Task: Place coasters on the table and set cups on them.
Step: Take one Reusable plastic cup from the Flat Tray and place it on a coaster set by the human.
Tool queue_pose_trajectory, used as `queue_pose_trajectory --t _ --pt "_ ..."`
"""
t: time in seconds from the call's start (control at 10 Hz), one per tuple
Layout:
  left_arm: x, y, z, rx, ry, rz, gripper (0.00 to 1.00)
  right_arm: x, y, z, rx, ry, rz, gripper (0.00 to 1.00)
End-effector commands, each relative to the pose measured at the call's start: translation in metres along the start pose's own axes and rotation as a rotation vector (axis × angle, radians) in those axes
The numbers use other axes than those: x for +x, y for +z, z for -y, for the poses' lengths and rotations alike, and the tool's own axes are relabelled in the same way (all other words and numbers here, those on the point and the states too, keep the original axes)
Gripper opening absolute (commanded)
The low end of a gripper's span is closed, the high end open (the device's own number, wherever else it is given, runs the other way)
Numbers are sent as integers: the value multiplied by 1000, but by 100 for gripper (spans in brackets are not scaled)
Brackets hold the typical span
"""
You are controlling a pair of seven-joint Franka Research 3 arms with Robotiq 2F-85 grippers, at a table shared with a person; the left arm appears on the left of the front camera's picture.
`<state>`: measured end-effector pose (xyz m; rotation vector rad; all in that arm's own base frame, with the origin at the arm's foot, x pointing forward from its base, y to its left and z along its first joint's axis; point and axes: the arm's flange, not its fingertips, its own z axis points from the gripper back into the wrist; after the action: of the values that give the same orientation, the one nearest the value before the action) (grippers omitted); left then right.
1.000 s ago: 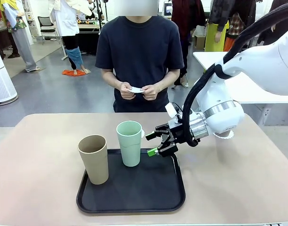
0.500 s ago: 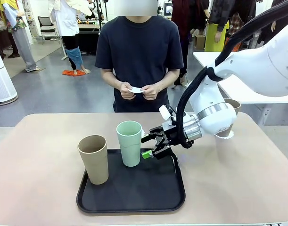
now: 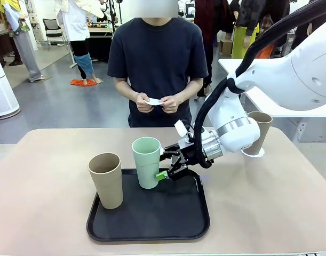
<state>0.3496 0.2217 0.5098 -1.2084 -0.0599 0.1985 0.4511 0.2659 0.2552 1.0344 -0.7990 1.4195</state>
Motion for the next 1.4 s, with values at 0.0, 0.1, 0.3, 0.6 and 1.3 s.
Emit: queue_pose_trajectory --t 0.0,0.1,0.3,0.6,1.3 --pt "0 1 1 -8 -7 18 100 2 -9 7 -26 -24 20 100" --pt "0 1 1 -8 -7 18 100 2 -13 7 -18 -21 29 100" --pt "0 1 1 -8 -7 18 100 3 -20 7 -3 -15 38 100" --pt "0 1 1 -8 -7 18 100 5 -29 7 17 -13 47 100" --pt "0 1 1 -8 -7 18 100 13 -46 7 67 7 84 41"
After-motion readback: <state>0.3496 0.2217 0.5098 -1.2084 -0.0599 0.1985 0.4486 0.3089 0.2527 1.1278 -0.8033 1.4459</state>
